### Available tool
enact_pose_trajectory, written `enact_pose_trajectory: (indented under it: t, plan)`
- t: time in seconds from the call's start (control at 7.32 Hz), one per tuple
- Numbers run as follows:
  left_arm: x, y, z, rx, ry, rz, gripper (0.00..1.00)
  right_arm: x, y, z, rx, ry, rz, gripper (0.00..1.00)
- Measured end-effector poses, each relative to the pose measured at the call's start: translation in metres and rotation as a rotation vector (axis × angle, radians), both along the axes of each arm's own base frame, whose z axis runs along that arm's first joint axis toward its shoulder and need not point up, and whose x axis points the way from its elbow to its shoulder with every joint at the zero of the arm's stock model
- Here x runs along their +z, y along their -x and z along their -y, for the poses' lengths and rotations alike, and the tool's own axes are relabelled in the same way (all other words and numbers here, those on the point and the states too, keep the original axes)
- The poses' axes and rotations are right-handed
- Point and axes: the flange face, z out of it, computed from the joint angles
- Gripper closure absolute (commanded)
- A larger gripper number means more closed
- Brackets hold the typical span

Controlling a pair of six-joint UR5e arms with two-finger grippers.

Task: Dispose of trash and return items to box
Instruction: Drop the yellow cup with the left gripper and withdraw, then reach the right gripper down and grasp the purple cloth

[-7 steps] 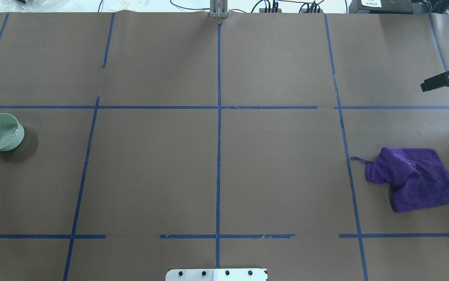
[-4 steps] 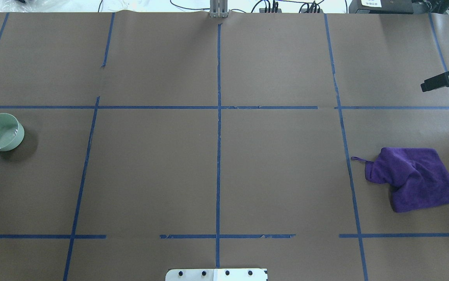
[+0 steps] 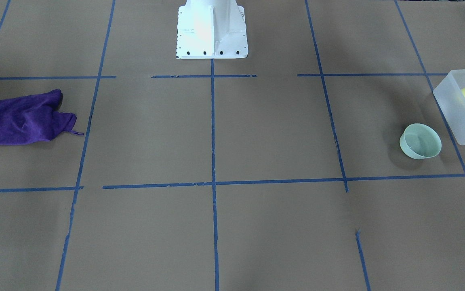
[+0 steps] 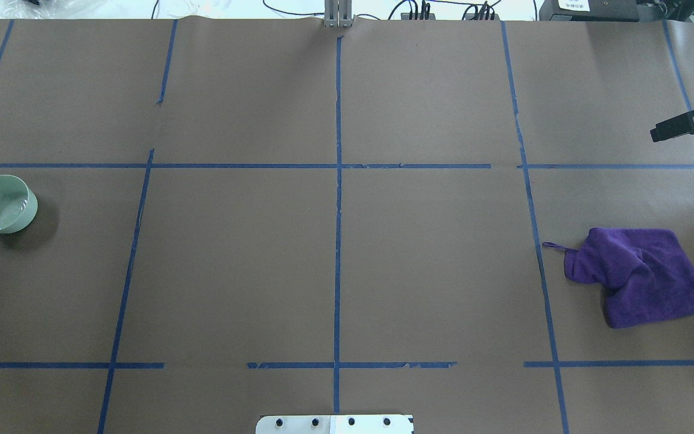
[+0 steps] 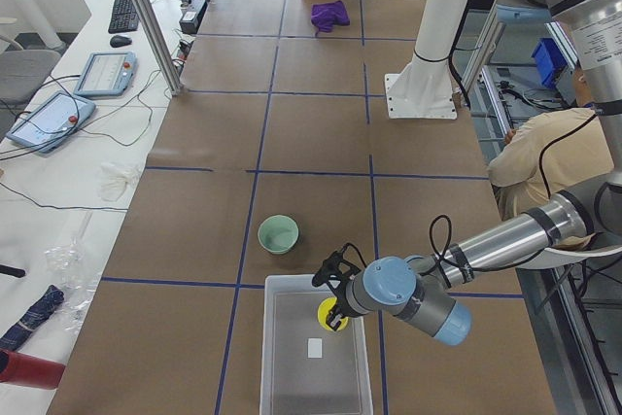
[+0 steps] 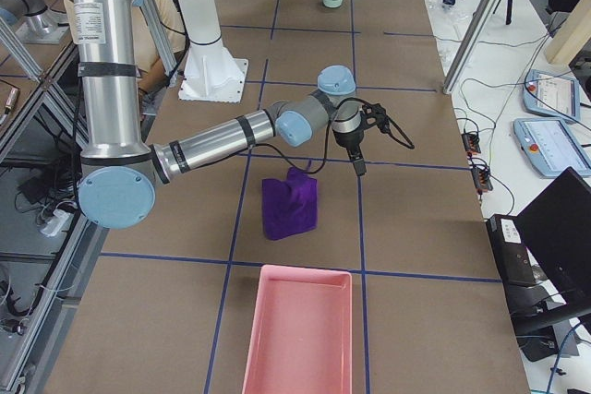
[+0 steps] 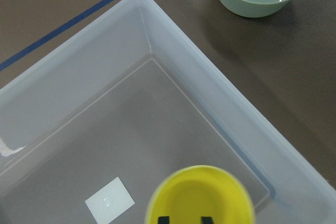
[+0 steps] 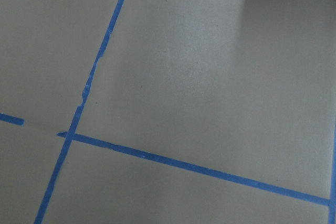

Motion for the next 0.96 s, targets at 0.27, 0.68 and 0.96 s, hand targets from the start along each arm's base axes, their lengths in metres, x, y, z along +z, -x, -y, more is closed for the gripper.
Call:
enact_pose_trajectory:
  t: [0.27,0.68,0.96]
  plan:
    - [-0.007,-0.001,0.007,-0.014,-0.012,-0.01,0.0,0.0,0.001,0.0,-0.002,0.0,0.0,0.0]
    - [-0.068,-0.004,0.075,-0.066,-0.08,-0.045,0.0,-0.012,0.004,-0.007,-0.013,-0.024,0.017,0.0]
    - [-0.124,-0.007,0.141,-0.07,-0.091,-0.049,0.0,0.007,0.022,-0.046,-0.036,-0.026,0.051,0.0]
